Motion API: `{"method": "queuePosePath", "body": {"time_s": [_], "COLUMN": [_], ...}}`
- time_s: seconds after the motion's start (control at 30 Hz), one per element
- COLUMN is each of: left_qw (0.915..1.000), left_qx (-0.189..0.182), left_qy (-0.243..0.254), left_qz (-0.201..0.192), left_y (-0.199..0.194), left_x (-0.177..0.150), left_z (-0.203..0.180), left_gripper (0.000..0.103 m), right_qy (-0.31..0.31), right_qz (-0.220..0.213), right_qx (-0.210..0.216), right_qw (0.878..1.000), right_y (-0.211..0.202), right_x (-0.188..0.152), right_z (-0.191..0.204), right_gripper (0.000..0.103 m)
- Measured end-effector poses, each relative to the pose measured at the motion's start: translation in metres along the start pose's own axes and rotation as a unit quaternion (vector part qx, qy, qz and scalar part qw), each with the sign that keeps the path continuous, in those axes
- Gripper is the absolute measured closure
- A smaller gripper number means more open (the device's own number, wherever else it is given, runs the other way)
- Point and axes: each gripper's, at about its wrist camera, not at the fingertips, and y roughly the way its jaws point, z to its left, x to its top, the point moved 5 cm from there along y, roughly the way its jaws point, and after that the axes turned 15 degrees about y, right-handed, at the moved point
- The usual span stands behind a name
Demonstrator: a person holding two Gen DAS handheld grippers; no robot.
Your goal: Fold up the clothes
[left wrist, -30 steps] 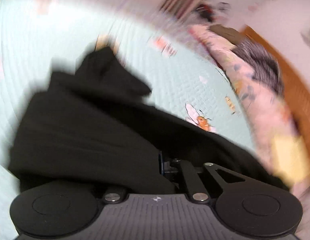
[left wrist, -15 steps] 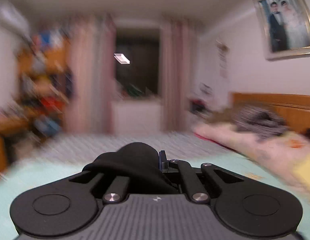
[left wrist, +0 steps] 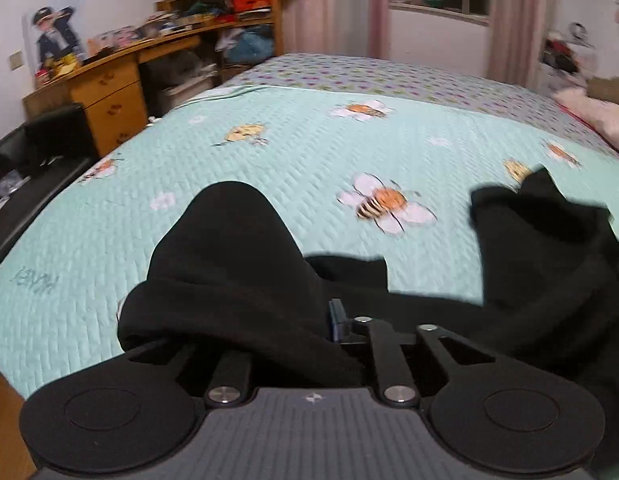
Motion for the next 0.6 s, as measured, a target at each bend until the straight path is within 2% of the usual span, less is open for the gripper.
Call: {"method": "queuePosePath", "body": {"time_s": [0.07,0.13,0.17,0.2,0.33,0.43,0.53,0.57,0.6], "left_qw": [0.9993,0.9972,0.9962,0.9959,0.9935,0.9943,0.9945,0.9936,0.9926], "left_qx": [-0.022,-0.044,-0.054,-0.063,-0.099,-0.100,-0.098,-0.104,-0.112], "left_qy": [-0.011,-0.021,-0.026,-0.031,-0.047,-0.025,-0.015,-0.021,-0.025], "left_qz": [0.029,0.057,0.064,0.057,0.031,0.027,0.036,0.038,0.040], "left_y": [0.005,0.010,0.010,0.008,0.000,0.001,0.000,0.001,0.005], "left_x": [-0.024,-0.048,-0.056,-0.056,-0.057,-0.059,-0.064,-0.065,-0.066], "left_z": [0.011,0.023,0.026,0.025,0.021,0.009,0.000,-0.001,-0.003], "left_gripper": [0.072,0.063,0.054,0.044,0.037,0.031,0.030,0.030,0.030], "right_qy": [0.011,-0.035,-0.062,-0.084,-0.193,-0.289,-0.377,-0.405,-0.433], "right_qz": [0.004,0.008,0.007,-0.001,-0.023,-0.035,-0.084,-0.084,-0.083], "right_qx": [-0.004,-0.024,-0.030,-0.034,-0.030,-0.045,-0.069,-0.072,-0.075], "right_qw": [1.000,0.999,0.998,0.996,0.980,0.956,0.920,0.908,0.894], "right_y": [-0.006,-0.011,-0.014,-0.017,-0.022,-0.006,0.008,0.019,0.029], "right_x": [-0.001,-0.006,-0.009,-0.014,-0.026,-0.039,-0.043,-0.046,-0.050], "right_z": [-0.008,-0.007,-0.006,0.000,0.026,0.049,0.073,0.076,0.080], "right_gripper": [0.020,0.020,0.020,0.020,0.018,0.018,0.017,0.012,0.012]}}
